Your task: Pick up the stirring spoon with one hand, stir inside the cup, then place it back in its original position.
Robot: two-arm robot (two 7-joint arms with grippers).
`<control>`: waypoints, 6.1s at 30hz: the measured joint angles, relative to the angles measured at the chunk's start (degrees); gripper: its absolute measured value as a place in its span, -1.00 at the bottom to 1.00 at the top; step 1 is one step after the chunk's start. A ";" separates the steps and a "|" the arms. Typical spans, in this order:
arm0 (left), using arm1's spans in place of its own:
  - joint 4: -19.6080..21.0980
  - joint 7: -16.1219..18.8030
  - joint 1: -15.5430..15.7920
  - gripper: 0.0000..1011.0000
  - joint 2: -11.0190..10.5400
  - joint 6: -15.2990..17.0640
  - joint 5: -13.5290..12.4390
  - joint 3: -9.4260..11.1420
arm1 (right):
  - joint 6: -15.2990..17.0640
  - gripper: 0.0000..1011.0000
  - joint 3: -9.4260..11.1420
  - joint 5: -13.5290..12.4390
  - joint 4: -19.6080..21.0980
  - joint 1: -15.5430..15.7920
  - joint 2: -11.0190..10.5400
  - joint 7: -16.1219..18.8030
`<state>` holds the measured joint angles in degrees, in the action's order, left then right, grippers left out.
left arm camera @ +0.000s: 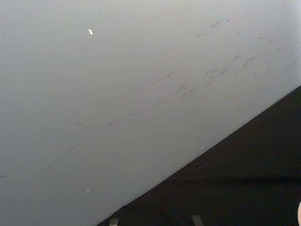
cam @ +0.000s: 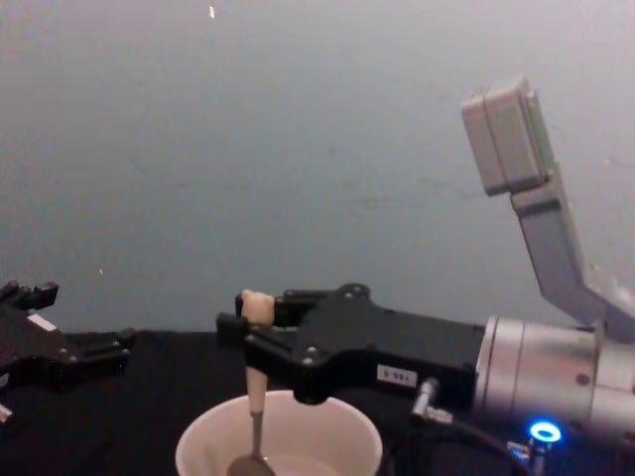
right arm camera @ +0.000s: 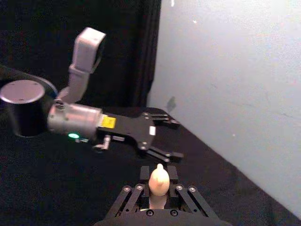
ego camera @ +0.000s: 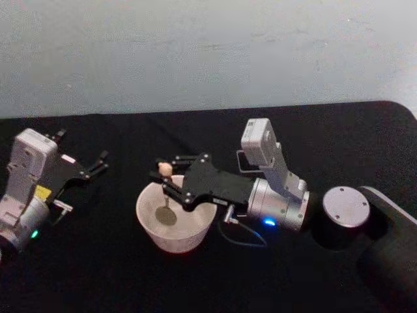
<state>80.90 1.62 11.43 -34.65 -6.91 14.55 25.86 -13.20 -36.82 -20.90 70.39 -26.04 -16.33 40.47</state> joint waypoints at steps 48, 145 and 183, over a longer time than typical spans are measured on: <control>0.00 0.00 0.00 0.98 0.00 0.00 0.00 0.00 | 1.95 -0.58 1.95 -1.78 8.25 5.96 -4.68 0.53; 0.00 0.00 0.00 0.98 0.00 0.00 0.00 0.00 | 1.68 -0.58 15.00 -10.35 16.44 6.17 -15.55 -1.55; 0.00 0.00 0.00 0.98 0.00 0.00 0.00 0.00 | 10.01 -0.58 11.76 -9.29 9.30 6.73 -12.42 -5.47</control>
<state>80.90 1.62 11.43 -34.65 -6.91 14.55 25.86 -3.18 -25.07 -30.18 79.69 -19.31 -28.75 35.00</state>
